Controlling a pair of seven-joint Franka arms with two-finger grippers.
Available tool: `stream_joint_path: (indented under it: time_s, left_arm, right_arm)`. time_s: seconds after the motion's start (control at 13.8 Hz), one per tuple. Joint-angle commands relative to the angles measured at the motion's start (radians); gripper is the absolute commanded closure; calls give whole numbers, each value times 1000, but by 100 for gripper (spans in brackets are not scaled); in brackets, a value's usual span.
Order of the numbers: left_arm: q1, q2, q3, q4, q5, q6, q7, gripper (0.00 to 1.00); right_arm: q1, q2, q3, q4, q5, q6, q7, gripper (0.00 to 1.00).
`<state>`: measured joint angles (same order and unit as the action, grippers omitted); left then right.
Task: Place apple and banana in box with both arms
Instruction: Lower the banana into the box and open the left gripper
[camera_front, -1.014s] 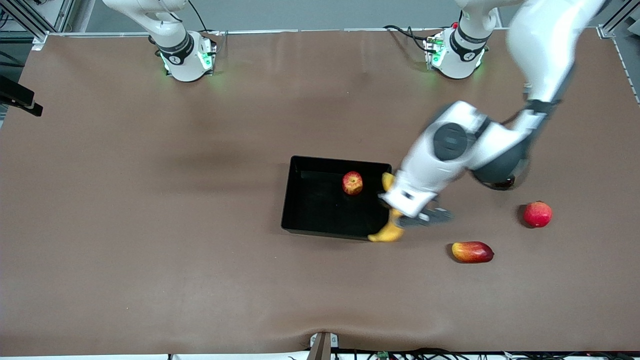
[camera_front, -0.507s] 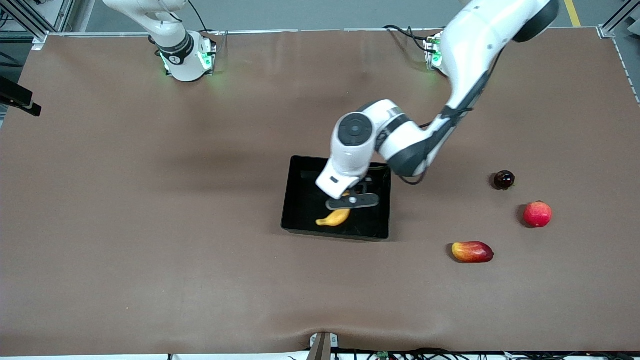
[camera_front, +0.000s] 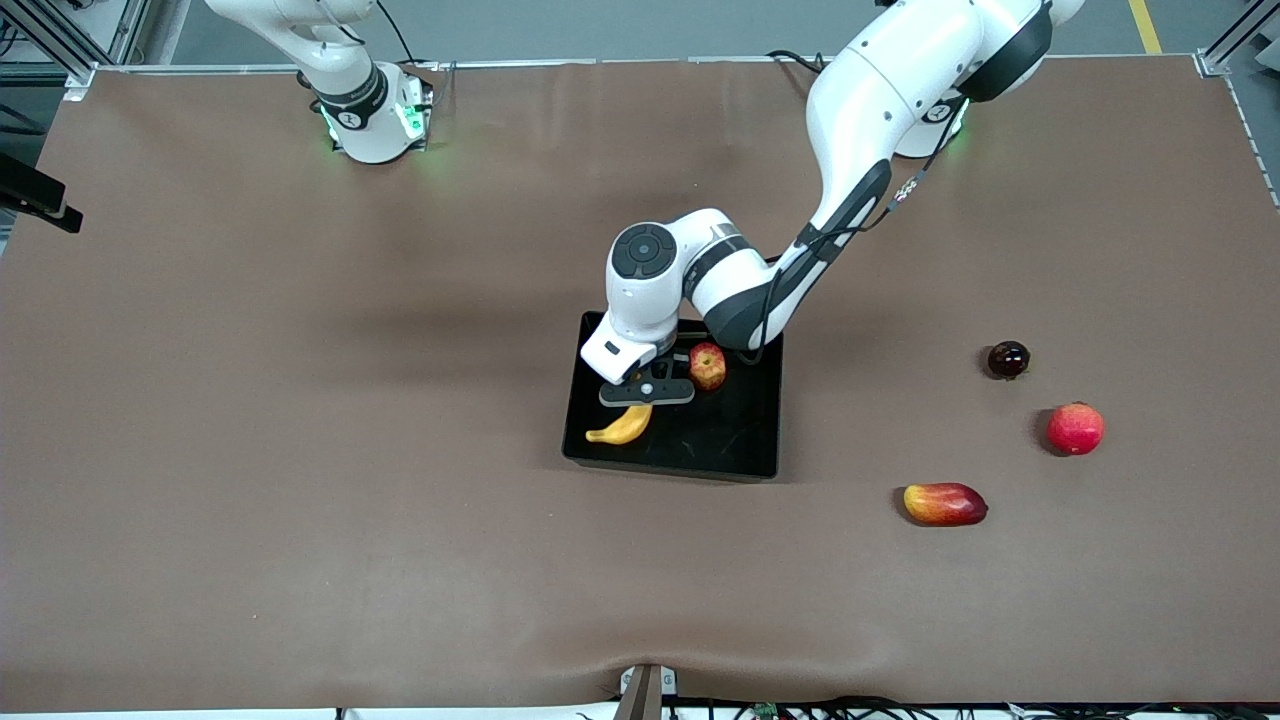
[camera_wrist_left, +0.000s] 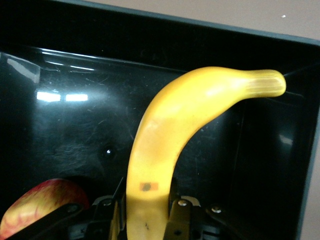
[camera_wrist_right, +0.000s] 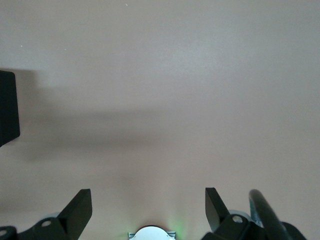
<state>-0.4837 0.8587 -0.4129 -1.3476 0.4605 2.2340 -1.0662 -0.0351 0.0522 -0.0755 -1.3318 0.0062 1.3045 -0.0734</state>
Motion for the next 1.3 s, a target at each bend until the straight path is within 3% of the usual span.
stream_joint_path:
  time_s: [0.0,0.29,0.36,0.43,0.51,0.58,0.72,0.87,1.23]
  left_arm:
    - [-39,39,31,35,4,18,-8,100]
    - [-59,85,46,33,6,56,-1,100]
    - [-61,86,52,31,10,56,5,89]
    - [-61,86,58,31,10,56,5,58]
    - [-59,82,59,31,14,56,9,36]
    - [-59,74,60,31,17,55,9,0]
    - [-46,31,63,31,17,36,11,0]
    - [-11,-48,63,33,6,-78,15,0]
    - [166,-301,52,12,3,-293,61,0]
  right_arm:
    - [-31,-3,11,-1,1,-5,3,0]
    - [-32,8,10,-1,-5,-4,1,0]
    - [-32,8,11,-1,-3,-4,1,0]
    - [-31,9,11,-1,-3,-2,1,0]
    - [-26,8,11,-1,-5,-1,1,0]
    - [-25,9,11,0,-5,1,1,0]
    - [-28,8,11,2,-5,1,1,0]
    - [-31,9,11,2,-6,-1,1,0]
    - [-32,9,11,0,-6,-1,1,0]
